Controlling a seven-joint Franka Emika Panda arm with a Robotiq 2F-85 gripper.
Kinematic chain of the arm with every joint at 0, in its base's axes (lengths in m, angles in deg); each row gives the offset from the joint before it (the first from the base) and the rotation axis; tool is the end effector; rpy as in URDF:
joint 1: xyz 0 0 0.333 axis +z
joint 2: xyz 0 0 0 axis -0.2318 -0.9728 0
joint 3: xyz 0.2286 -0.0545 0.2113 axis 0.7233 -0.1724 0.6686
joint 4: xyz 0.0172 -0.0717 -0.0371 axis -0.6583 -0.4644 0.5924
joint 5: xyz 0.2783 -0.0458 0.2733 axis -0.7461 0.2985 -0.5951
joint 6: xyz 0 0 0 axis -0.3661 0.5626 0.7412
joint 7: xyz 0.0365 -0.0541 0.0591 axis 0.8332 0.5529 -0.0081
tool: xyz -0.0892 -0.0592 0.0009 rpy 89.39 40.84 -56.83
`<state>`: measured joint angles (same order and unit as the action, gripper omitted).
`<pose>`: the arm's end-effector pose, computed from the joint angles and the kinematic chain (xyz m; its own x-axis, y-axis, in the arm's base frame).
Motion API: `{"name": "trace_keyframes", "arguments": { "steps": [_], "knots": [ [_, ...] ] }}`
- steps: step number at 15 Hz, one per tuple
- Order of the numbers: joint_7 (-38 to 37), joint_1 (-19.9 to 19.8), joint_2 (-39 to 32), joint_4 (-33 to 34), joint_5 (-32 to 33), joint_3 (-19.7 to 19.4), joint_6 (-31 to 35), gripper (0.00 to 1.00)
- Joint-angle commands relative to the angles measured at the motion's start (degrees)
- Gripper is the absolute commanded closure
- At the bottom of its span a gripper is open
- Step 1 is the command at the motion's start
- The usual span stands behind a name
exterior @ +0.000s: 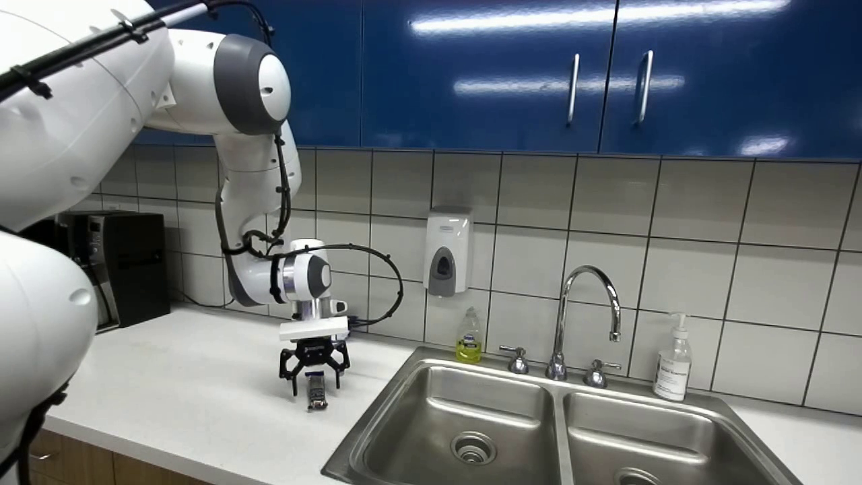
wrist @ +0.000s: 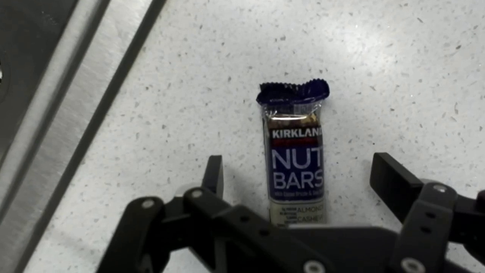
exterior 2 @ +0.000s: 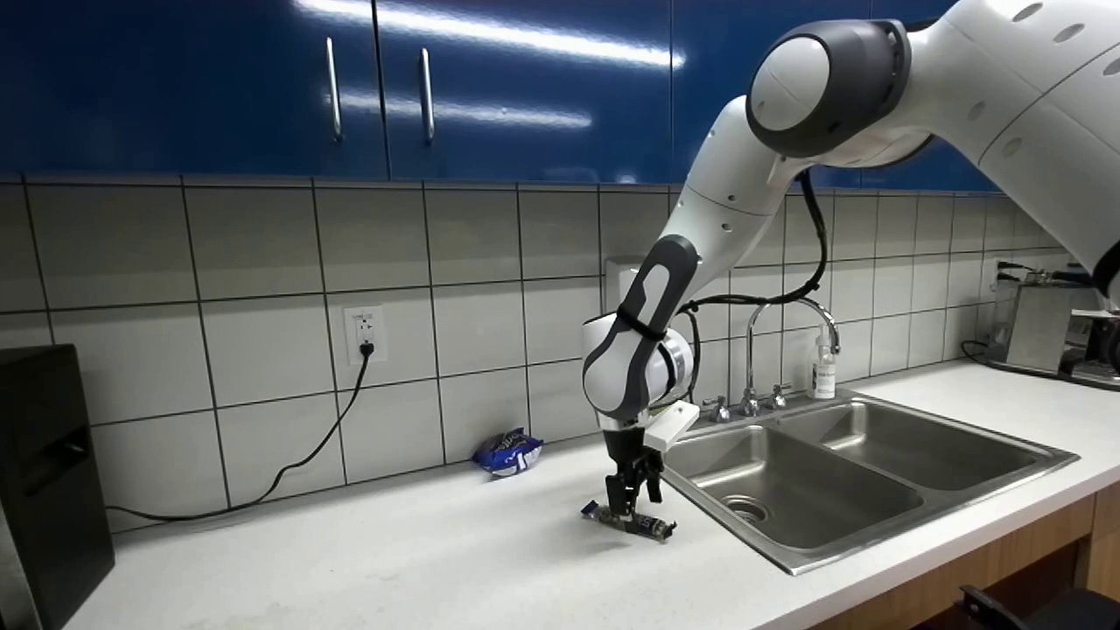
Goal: Put the black snack packet in the left sink
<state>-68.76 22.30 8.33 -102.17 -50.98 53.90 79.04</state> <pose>0.5897 0.1048 0.1121 0.8010 0.5728 -0.1741 0.5902 -0.8043 0.0694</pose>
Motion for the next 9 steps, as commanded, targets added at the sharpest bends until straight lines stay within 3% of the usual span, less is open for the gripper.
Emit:
{"name": "trace_keyframes", "arguments": {
  "steps": [1,9],
  "knots": [
    [1.73,-1.88,-0.99,1.46,0.30,1.67,-0.55,0.00],
    [1.73,-2.07,-1.71,1.94,0.17,1.69,-0.46,0.01]
  ]
}}
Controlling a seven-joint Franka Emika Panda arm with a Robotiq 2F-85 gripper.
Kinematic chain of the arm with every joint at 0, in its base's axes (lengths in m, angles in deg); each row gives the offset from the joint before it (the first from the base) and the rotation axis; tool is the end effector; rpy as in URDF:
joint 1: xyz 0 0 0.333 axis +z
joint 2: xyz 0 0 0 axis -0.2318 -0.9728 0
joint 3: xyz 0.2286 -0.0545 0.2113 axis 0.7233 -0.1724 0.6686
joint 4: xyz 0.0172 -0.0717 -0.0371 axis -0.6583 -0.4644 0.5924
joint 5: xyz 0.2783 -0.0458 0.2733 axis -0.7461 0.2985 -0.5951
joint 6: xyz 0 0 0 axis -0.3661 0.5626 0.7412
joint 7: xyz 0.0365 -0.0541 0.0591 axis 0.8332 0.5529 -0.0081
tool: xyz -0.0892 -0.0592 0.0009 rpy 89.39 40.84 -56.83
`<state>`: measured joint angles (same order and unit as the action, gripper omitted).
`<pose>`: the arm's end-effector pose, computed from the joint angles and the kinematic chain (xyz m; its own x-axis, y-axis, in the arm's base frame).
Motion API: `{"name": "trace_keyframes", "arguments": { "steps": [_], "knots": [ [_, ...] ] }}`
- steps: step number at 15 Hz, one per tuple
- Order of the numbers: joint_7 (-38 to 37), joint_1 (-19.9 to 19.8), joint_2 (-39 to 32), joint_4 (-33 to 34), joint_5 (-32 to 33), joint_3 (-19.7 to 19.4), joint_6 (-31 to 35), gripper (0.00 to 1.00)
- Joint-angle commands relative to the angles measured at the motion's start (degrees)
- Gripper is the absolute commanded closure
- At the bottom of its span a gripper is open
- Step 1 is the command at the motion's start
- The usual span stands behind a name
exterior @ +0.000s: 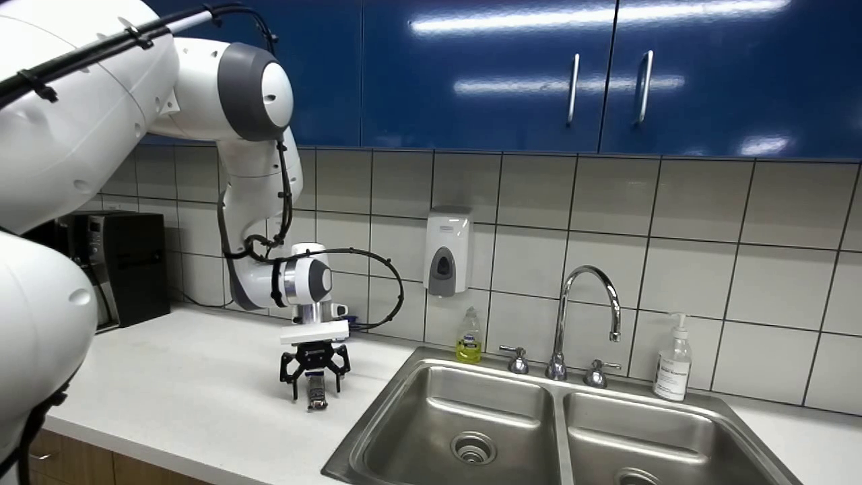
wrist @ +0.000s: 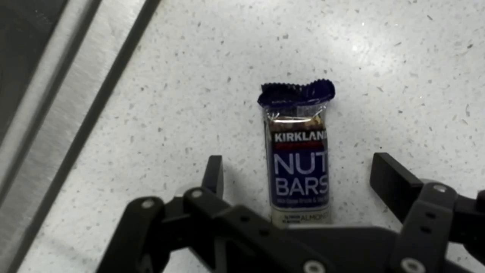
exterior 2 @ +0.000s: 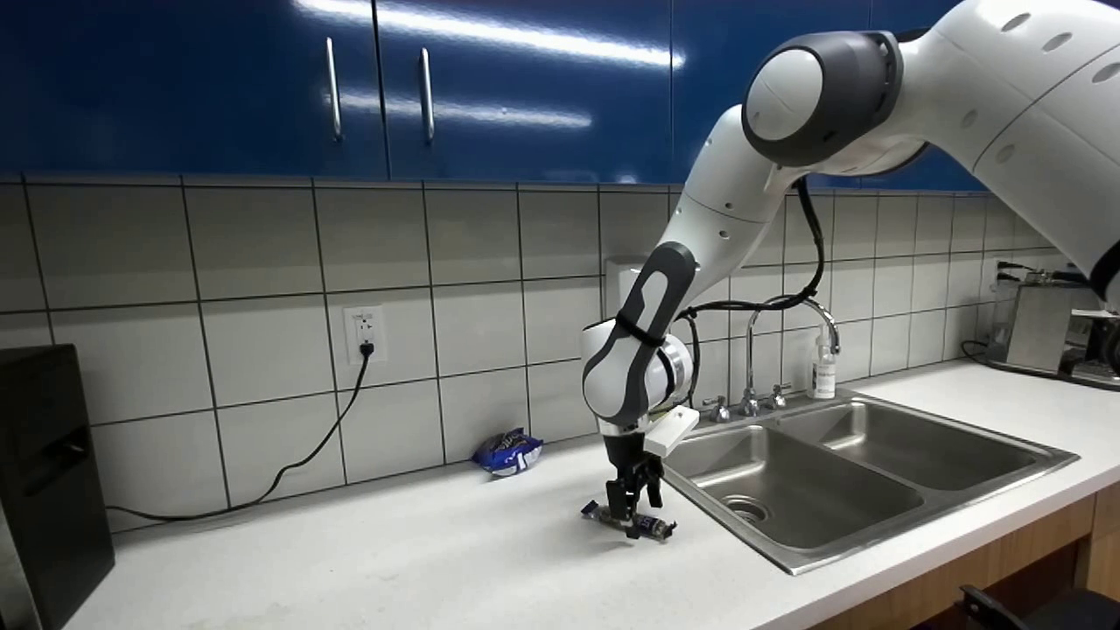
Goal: Put the black snack packet in the left sink
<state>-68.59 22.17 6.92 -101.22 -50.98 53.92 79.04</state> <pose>0.5912 0.1039 0.1028 0.7991 0.5733 -0.1811 0.5913 -0.8038 0.0647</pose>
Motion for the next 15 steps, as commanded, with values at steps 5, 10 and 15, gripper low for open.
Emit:
{"name": "trace_keyframes", "arguments": {
  "steps": [5,10,15],
  "knots": [
    [1.71,-2.26,-0.29,1.00,-0.03,1.90,-0.25,0.49],
    [1.98,-2.78,-0.28,0.87,-0.38,2.49,-0.17,0.89],
    [1.83,-3.27,-0.29,0.77,-0.70,2.88,-0.17,0.91]
  ]
}}
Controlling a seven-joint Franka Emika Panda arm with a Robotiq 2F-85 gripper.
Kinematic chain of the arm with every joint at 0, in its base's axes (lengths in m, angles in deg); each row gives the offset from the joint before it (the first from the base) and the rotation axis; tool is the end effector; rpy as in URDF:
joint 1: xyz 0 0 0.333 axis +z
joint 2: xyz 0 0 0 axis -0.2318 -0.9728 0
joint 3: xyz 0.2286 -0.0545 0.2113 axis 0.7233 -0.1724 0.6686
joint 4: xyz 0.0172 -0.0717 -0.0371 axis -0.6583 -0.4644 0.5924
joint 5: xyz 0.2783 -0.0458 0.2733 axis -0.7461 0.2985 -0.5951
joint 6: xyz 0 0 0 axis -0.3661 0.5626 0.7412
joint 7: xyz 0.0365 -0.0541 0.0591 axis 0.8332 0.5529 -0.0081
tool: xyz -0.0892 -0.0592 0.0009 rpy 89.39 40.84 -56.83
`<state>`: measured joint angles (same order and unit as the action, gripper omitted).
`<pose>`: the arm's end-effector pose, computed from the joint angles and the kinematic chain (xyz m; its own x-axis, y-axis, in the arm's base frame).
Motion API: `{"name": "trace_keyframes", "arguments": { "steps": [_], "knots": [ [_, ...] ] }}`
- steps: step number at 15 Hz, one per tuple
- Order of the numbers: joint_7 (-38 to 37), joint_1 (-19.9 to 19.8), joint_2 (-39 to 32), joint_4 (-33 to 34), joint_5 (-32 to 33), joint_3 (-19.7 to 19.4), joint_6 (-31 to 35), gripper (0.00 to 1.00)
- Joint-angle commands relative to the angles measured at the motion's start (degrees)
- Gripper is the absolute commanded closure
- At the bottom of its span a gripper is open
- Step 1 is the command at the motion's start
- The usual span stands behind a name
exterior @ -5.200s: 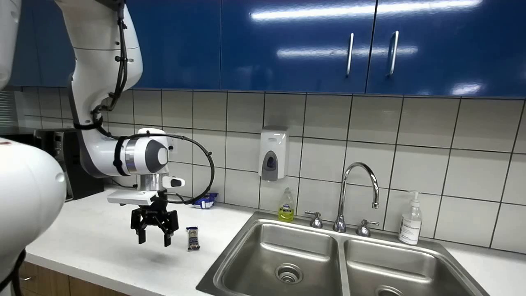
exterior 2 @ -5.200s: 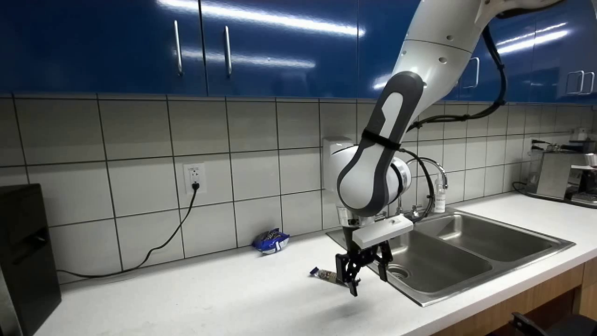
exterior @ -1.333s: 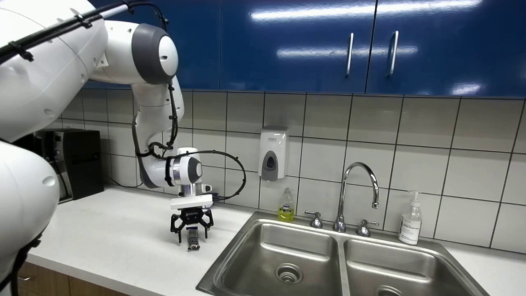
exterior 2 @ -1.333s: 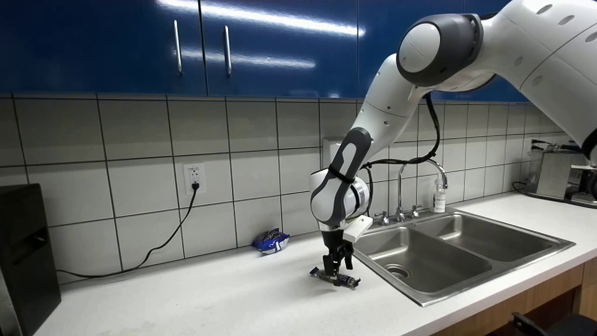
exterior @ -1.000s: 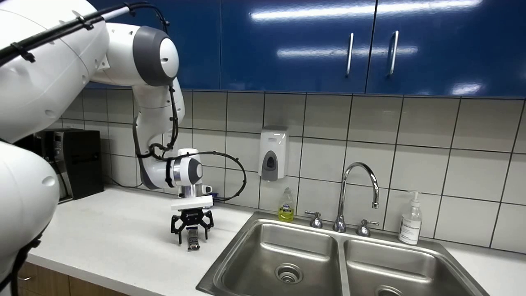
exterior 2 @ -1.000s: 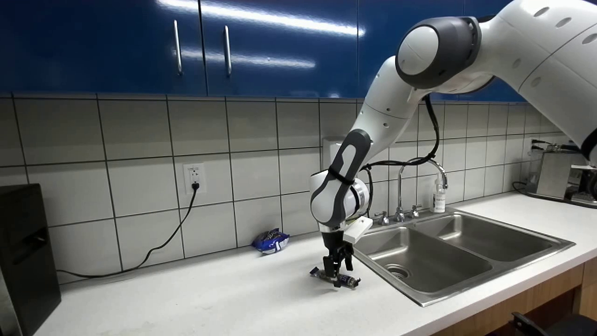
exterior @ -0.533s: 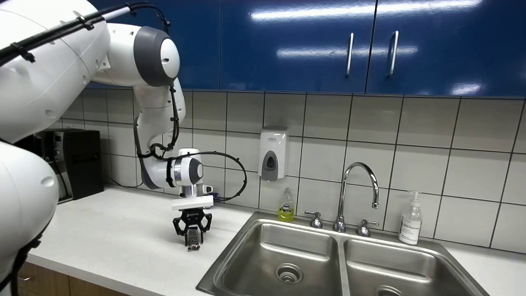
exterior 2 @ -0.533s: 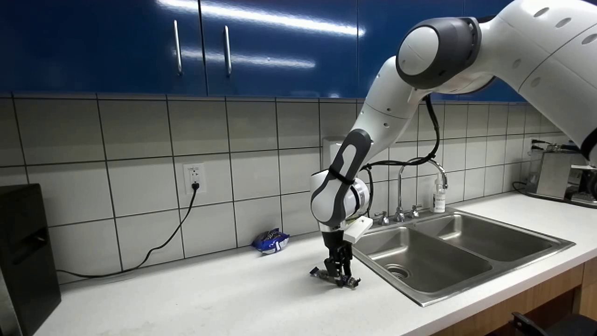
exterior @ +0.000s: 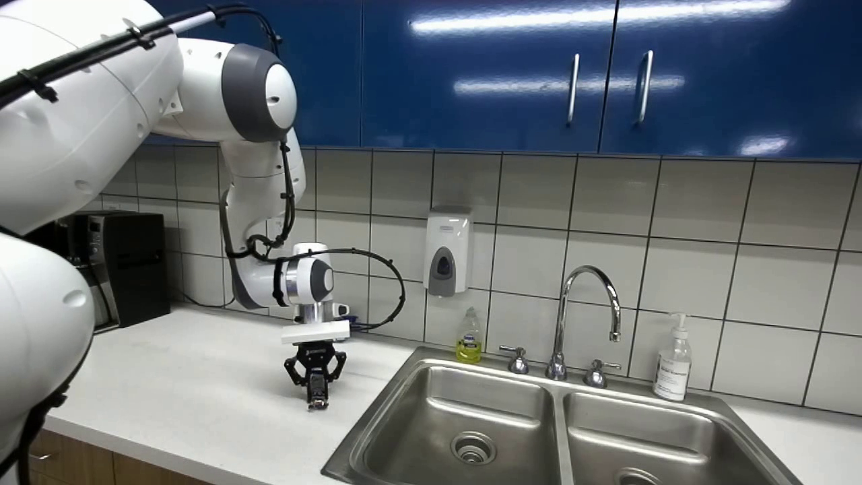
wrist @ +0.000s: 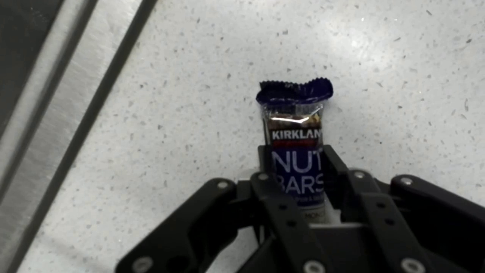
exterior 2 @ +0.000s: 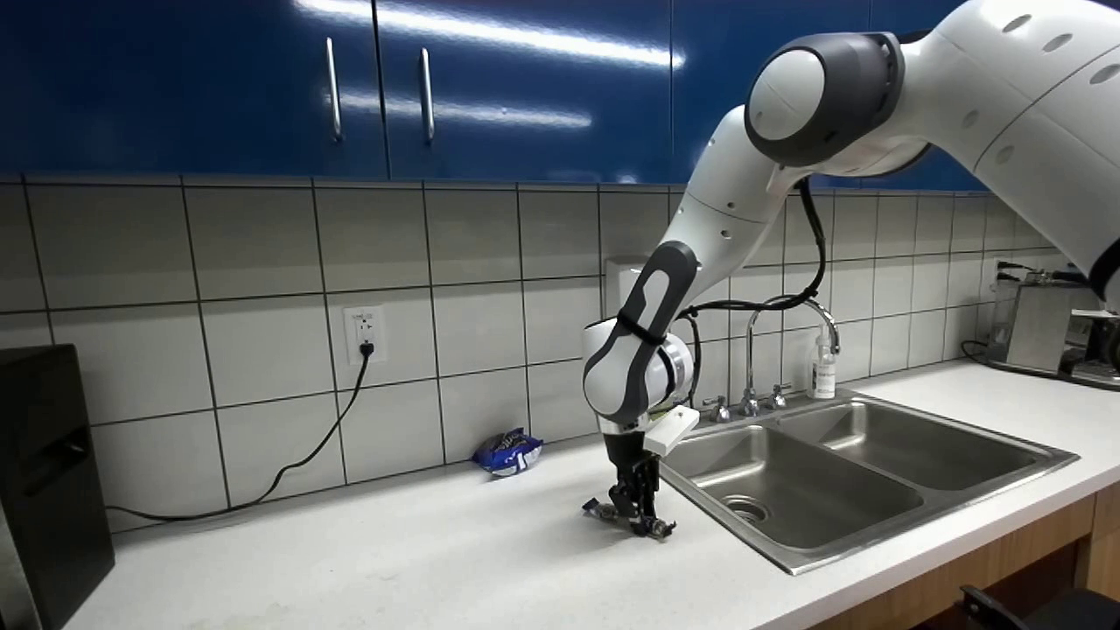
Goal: Put the black snack packet in the left sink
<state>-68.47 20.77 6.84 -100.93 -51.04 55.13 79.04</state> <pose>0.5934 0.1022 0.1039 0.8036 0.5699 -0.1715 0.5852 -0.8091 0.0533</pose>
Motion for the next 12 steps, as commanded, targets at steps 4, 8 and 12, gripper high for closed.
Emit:
{"name": "trace_keyframes", "arguments": {
  "steps": [4,8,12],
  "knots": [
    [-0.14,-1.04,1.70,-0.64,-0.17,0.88,-0.82,0.91],
    [-2.28,-0.02,4.91,-2.58,0.56,0.03,-0.56,0.91],
    [-4.03,0.53,8.62,-5.15,0.96,-0.44,-0.21,0.91]
  ]
}}
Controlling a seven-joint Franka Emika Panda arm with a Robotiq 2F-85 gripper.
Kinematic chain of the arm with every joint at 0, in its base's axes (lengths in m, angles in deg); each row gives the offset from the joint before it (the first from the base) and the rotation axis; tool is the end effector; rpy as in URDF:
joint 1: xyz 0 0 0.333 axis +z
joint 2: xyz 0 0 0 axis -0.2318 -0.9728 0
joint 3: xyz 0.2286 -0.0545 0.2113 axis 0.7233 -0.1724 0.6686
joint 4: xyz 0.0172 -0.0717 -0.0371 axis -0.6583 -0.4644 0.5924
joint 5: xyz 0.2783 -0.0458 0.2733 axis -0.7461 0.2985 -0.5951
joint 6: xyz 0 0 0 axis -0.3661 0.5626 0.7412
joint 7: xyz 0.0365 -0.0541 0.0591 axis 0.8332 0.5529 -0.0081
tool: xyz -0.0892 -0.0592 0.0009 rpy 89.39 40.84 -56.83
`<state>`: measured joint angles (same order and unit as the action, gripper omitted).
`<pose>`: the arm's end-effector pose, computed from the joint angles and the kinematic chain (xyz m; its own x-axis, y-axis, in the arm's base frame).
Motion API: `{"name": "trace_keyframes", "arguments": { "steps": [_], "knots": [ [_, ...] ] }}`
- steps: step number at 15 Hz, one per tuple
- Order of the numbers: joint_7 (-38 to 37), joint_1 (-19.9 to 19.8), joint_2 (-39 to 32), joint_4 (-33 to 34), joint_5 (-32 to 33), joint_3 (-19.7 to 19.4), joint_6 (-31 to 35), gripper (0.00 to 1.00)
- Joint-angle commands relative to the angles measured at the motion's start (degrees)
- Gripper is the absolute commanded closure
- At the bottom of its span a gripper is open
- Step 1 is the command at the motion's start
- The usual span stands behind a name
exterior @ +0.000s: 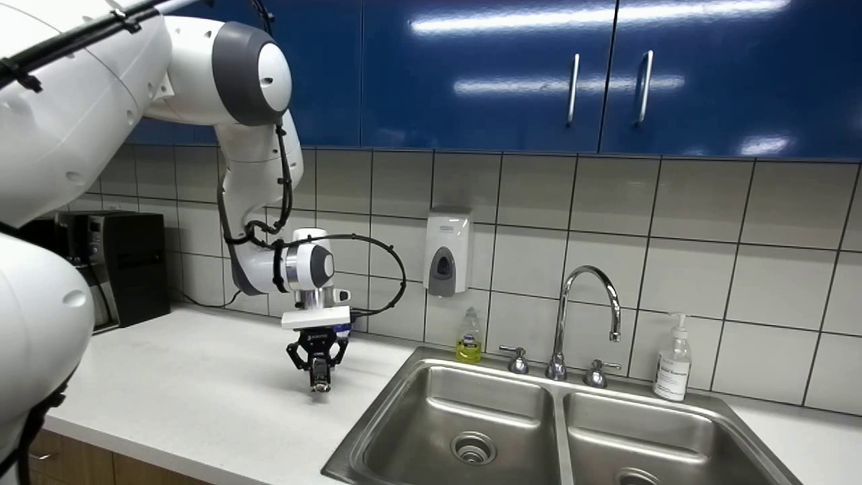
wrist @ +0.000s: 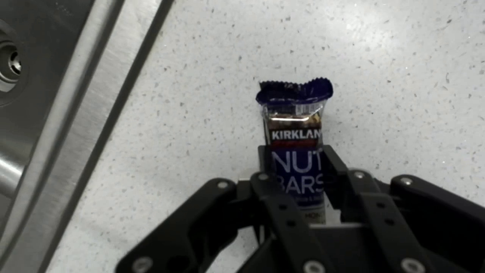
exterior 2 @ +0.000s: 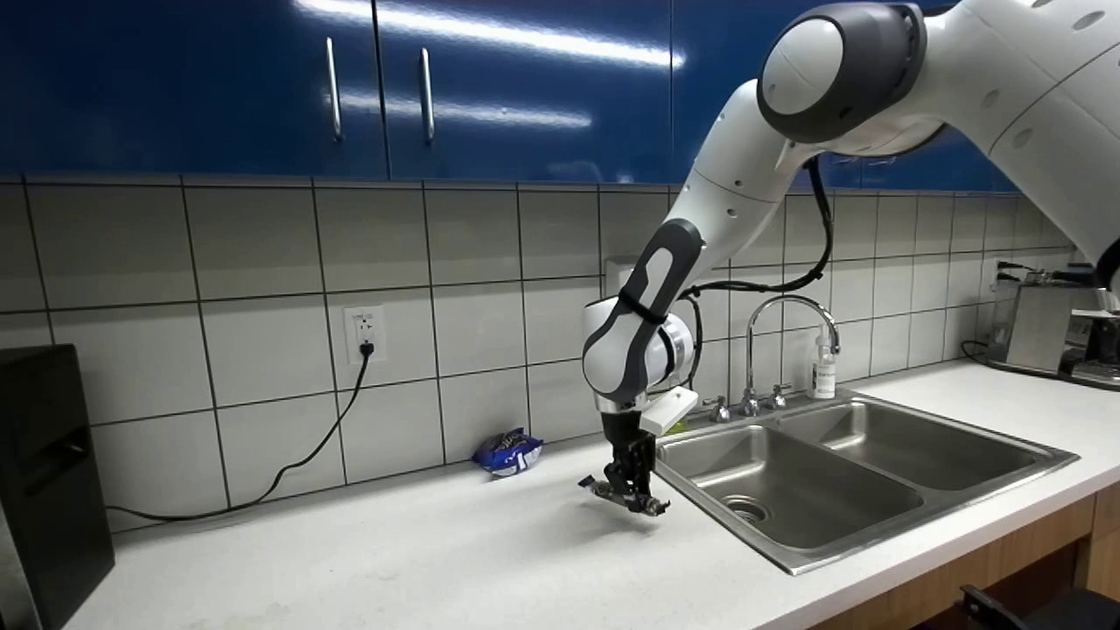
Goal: Put the black snack packet in the left sink
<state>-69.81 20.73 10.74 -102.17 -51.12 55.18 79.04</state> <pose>0.5990 0.1030 0.1377 0.8243 0.5513 -0.1289 0.5626 -0.8231 0.0778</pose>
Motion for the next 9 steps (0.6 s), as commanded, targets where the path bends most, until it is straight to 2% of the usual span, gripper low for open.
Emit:
{"name": "trace_keyframes", "arguments": {
  "steps": [1,9],
  "knots": [
    [-3.19,0.61,5.59,-4.64,0.99,-0.51,-0.22,0.91],
    [-8.10,-0.39,13.06,-13.25,0.08,-1.26,0.89,0.91]
  ]
}}
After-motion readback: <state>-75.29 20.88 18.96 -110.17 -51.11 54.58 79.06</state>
